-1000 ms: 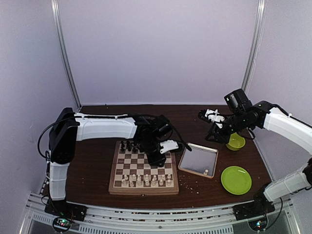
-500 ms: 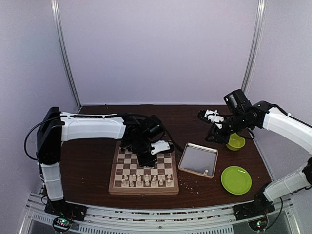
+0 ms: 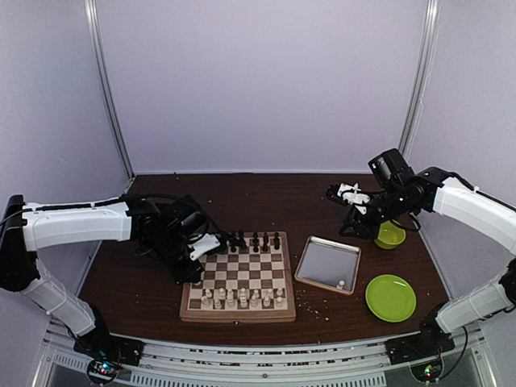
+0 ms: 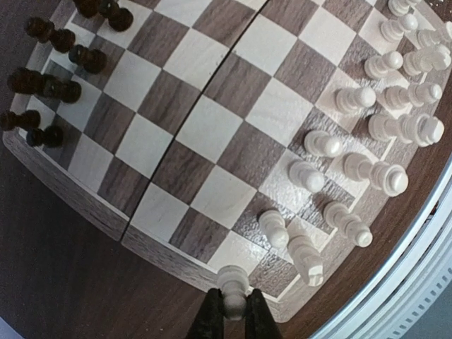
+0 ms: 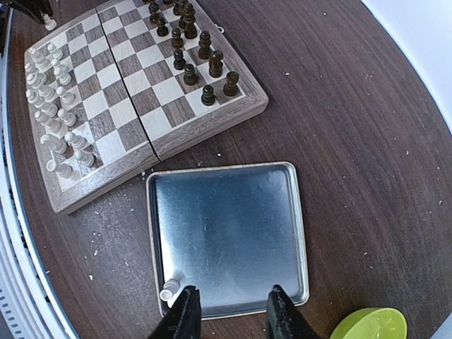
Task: Set up the chess pieces on the board
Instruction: Place the pawn on a2.
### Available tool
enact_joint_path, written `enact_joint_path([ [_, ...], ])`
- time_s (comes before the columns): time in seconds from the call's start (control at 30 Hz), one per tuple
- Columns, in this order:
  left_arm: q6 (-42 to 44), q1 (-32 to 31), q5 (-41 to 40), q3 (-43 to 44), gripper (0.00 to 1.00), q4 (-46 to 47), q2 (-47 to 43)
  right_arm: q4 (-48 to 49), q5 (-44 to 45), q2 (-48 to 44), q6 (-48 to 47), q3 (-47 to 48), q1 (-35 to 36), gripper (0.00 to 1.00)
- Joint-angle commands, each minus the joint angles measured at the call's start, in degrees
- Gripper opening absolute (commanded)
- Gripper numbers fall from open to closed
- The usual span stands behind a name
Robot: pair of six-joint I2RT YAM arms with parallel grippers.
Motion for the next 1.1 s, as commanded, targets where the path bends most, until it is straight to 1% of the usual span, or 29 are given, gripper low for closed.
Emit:
enact_joint_path([
  [0.0, -3.27, 0.16, 1.39, -2.94, 0.05, 0.52, -1.65, -0.89, -1.07, 0.62, -0.79, 0.25, -0.25, 0.32],
  [0.23, -3.64, 0.16, 2.33, -3.42, 0.04, 1.16, 0.28, -1.07, -1.16, 0.8, -0.83, 0.32, -0.25, 0.32],
  [0.87, -2.56, 0.16, 1.52, -3.2, 0.05, 1.96, 5.34, -1.16, -0.68, 1.48, -1.01, 0.22, -0.26, 0.32],
  [1.0, -2.54, 0.16, 1.29, -3.11, 0.08, 1.89, 5.8, -1.24, -0.68, 1.68, -1.08, 0.29, -0.25, 0.32],
  [1.03, -2.49, 0.16, 1.29, -3.06, 0.1, 1.87, 5.92, -1.18, -0.69, 1.68, -1.09, 0.29, -0.27, 0.32],
  [1.07, -2.41, 0.16, 1.25, -2.99, 0.14, 1.87, 5.91, -1.2, -0.65, 1.69, -1.16, 0.23, -0.26, 0.32],
])
